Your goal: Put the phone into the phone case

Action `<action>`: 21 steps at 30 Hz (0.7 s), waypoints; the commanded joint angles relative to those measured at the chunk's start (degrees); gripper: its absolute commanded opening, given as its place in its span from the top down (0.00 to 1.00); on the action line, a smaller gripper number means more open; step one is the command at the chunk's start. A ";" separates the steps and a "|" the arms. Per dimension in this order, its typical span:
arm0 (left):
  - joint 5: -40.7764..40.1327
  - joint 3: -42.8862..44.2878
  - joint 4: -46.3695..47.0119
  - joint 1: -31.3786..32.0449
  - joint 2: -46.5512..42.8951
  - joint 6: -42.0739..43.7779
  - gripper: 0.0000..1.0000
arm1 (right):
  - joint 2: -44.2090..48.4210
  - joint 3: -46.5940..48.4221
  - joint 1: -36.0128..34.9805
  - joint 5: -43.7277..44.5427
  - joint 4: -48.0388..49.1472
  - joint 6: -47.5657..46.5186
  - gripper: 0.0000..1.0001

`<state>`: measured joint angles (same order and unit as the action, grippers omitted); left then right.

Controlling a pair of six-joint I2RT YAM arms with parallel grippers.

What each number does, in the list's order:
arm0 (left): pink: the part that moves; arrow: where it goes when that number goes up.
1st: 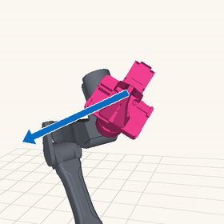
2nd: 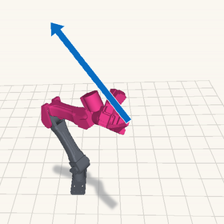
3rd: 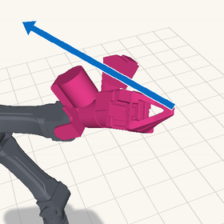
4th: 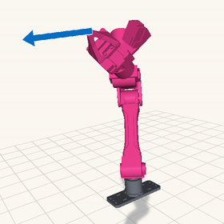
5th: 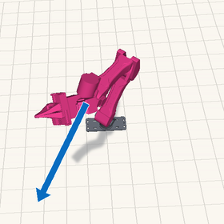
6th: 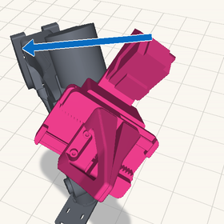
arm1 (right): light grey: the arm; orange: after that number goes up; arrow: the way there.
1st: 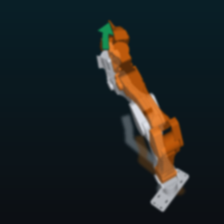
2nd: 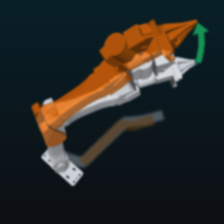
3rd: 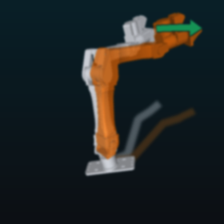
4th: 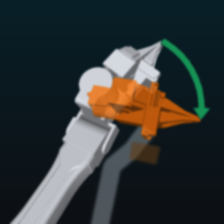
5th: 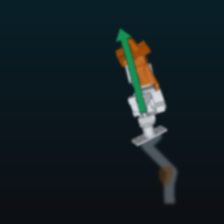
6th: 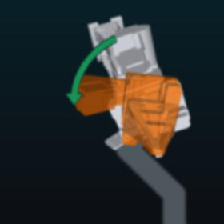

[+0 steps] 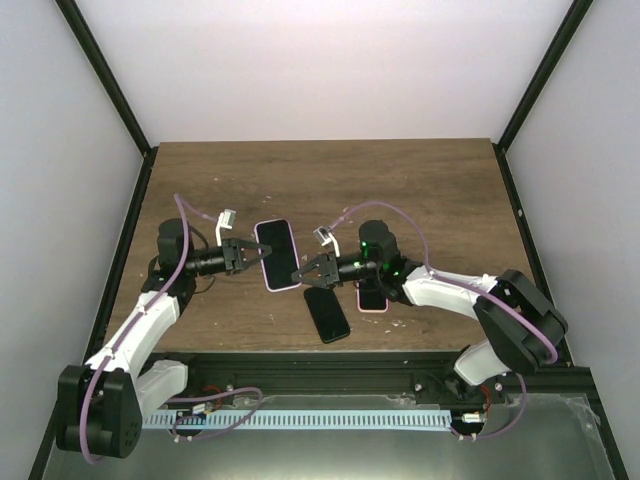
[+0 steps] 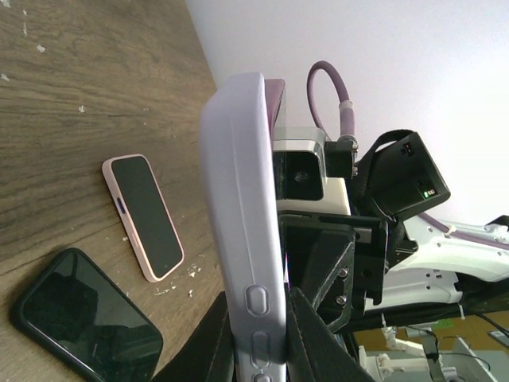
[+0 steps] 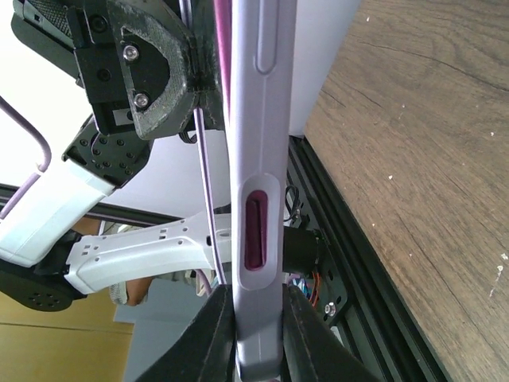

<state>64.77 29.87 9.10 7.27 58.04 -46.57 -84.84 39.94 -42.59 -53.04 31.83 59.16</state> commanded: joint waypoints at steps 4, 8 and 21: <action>3.80 2.05 4.75 -0.05 -1.53 -1.19 0.99 | 3.37 1.99 -0.21 3.57 -6.31 -3.38 0.64; 6.99 3.14 3.73 0.40 -2.47 -1.62 0.99 | 6.83 4.14 0.15 7.39 -12.61 -8.11 0.51; 8.56 3.69 2.99 7.70 -3.39 -1.05 0.98 | 10.43 8.39 3.75 6.64 -15.02 -9.56 0.31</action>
<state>71.29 31.73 10.28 14.70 55.31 -47.99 -76.31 45.08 -39.77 -45.78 17.80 50.72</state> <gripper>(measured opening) 0.135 0.715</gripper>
